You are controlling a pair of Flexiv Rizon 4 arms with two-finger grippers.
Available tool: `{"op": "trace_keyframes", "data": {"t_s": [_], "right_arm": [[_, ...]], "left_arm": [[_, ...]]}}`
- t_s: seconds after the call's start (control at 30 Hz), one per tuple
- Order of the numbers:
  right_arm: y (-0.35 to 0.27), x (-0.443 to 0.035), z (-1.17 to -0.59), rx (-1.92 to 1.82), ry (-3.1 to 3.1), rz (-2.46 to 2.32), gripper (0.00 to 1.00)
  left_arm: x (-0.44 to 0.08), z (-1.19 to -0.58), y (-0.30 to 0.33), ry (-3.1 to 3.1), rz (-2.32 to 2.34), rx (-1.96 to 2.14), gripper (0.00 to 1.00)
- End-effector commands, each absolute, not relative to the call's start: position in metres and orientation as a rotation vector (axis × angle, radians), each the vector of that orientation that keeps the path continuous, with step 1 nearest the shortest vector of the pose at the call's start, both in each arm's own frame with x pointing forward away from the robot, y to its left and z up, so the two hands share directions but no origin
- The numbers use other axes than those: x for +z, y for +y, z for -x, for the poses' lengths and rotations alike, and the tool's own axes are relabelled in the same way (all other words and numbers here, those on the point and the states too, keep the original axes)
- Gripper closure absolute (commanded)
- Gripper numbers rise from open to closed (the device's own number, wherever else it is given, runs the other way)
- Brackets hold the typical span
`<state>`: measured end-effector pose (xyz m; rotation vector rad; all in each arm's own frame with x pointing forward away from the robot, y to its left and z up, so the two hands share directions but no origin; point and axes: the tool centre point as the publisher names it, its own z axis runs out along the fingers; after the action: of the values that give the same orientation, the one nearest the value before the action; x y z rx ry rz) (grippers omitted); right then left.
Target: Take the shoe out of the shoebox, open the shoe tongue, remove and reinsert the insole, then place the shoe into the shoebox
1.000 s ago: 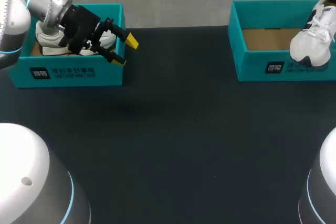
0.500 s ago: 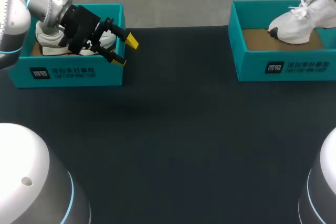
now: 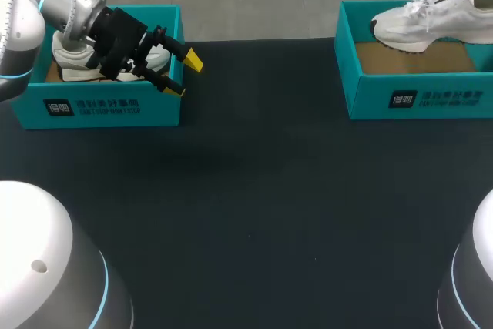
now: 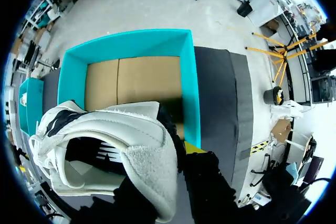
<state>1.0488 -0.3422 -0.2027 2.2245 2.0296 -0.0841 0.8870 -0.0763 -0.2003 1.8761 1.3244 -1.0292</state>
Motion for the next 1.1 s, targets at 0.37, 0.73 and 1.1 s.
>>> {"op": "trace_keyframes", "data": {"t_s": [0.37, 0.73, 1.1], "right_arm": [[-0.3408, -0.2019, -1.0398, -0.056, 1.984, -2.212, 1.00], [-0.3408, -0.2019, -1.0398, -0.056, 1.984, -2.212, 1.00], [-0.3375, -0.2072, -1.0386, -0.047, 1.992, -2.220, 1.00]], "left_arm": [[-0.2001, -0.8871, -0.0764, 1.326, -1.879, -1.027, 0.00], [-0.2001, -0.8871, -0.0764, 1.326, -1.879, -1.027, 0.00], [-0.2001, -0.8871, -0.0764, 1.326, -1.879, -1.027, 0.00]]}}
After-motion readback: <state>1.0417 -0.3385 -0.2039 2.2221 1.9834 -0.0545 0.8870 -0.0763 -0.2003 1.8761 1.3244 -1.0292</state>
